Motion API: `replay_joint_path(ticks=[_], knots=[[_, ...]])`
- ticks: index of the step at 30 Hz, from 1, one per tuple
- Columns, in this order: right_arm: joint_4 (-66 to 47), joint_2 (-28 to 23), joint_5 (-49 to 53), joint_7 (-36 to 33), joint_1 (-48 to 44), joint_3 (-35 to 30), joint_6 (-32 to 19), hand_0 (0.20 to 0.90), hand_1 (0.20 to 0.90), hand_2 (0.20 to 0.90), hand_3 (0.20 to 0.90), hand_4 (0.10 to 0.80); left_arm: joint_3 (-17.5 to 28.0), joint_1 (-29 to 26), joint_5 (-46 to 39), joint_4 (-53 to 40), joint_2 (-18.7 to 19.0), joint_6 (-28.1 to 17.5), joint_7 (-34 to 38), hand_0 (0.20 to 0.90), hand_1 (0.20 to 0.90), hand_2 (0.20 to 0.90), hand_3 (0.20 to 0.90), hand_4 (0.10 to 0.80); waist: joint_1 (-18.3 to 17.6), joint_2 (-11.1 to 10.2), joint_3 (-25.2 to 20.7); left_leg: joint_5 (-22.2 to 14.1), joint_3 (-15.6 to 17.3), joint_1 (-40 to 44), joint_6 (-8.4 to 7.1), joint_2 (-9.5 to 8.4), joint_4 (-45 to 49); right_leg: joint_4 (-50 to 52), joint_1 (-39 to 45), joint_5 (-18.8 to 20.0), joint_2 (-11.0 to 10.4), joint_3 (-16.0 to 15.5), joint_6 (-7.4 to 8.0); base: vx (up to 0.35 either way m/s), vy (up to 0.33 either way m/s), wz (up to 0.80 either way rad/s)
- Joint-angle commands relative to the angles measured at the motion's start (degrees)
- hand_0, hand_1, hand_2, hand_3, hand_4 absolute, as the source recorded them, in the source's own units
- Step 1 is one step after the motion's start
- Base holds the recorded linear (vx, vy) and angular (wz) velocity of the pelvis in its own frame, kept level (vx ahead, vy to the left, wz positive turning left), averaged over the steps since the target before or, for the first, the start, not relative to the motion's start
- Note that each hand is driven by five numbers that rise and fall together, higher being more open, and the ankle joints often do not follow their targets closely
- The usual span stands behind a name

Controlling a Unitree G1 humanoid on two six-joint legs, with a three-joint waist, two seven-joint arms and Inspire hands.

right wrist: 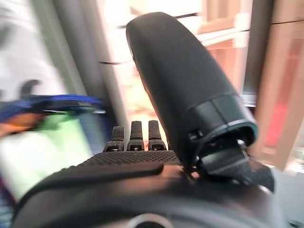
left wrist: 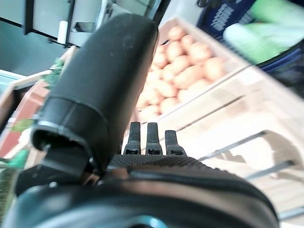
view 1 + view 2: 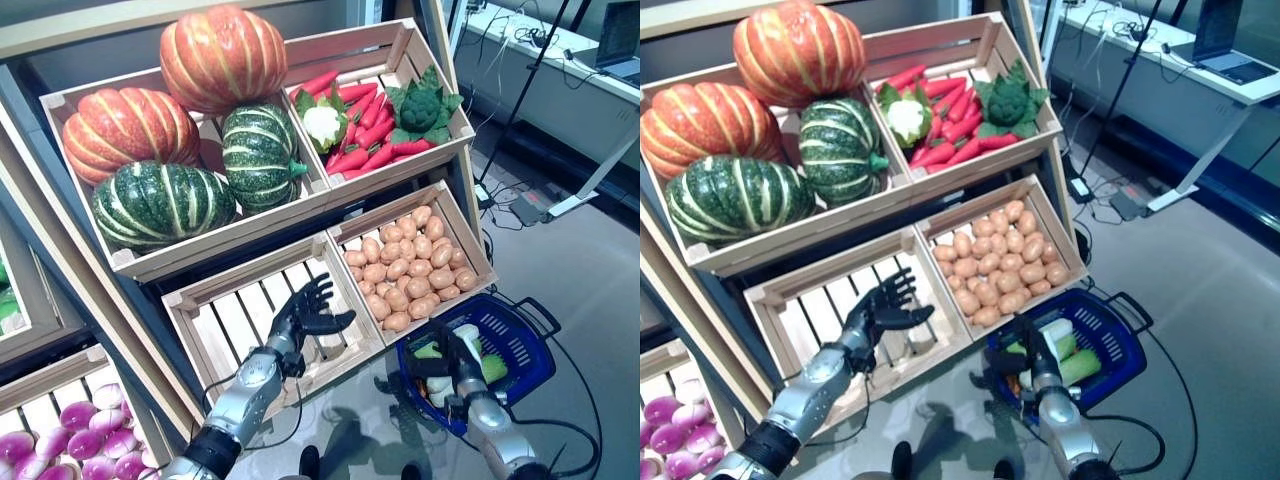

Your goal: Put vegetables into the basket

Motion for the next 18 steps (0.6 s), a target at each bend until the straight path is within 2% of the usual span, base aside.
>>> replay_joint_path(ticks=[1,4,7,10,13,18], knots=[[4.0,0.8,-0.8,4.0,-0.6,-0.3,-0.8,0.900,0.900,0.900,0.900,0.800,-1.5,-2.9,7.8,5.5,-1.2,-8.2,-4.1,0.900,0.900,0.900,0.900,0.800,-0.1,0.8,-3.7,-3.9,1.1,0.6,-0.01,1.43,0.6,2.6,-3.1,2.9,0.0,-1.3,-3.64,0.064,0.011,-0.04],[10.3,1.6,-3.9,5.1,0.2,-0.3,0.0,0.900,0.900,0.900,0.900,0.800,-2.4,-2.3,10.4,11.8,-1.2,-6.2,-5.0,0.900,0.900,0.900,0.900,0.800,-0.3,1.1,-4.0,-3.9,1.6,0.8,-0.09,1.61,0.3,2.6,-3.1,2.8,-0.1,-1.3,-3.29,0.061,0.010,-0.03],[14.4,2.8,-4.3,4.8,1.0,-0.1,4.2,0.900,0.900,0.900,0.900,0.800,-2.6,-1.5,15.6,19.9,-1.8,-3.4,-5.6,0.900,0.900,0.900,0.900,0.800,-0.9,1.1,-3.8,-4.1,2.2,0.9,-0.17,1.84,0.5,2.7,-3.4,2.6,-0.2,-0.9,-2.98,0.054,0.010,-0.06],[19.0,3.5,-4.7,5.2,1.1,-0.3,6.1,0.900,0.900,0.900,0.900,0.800,-2.0,-1.2,18.7,27.0,-2.9,-2.3,-5.4,0.900,0.900,0.900,0.900,0.800,-1.1,1.2,-3.6,-4.1,2.6,1.0,-0.14,1.93,0.3,2.4,-3.3,2.7,-0.1,-0.5,-2.84,0.043,0.016,-0.10],[23.8,4.8,-4.7,5.5,0.7,-1.6,6.4,0.900,0.900,0.900,0.900,0.800,-0.7,-0.6,22.2,34.6,-4.2,-1.0,-3.3,0.900,0.900,0.900,0.900,0.800,-1.1,1.0,-3.5,-4.3,2.7,1.3,-0.08,1.98,0.4,2.1,-3.0,2.7,-0.1,-0.2,-2.75,0.060,0.014,-0.06],[25.8,5.3,-3.3,6.1,-0.3,-2.7,4.9,0.900,0.900,0.900,0.900,0.800,0.4,0.4,26.3,40.8,-5.0,0.2,-1.3,0.900,0.900,0.900,0.900,0.800,-0.8,0.7,-3.6,-4.2,2.5,1.5,-0.30,2.17,0.3,1.8,-2.5,2.7,-0.2,-0.4,-2.73,0.051,0.004,-0.04]])
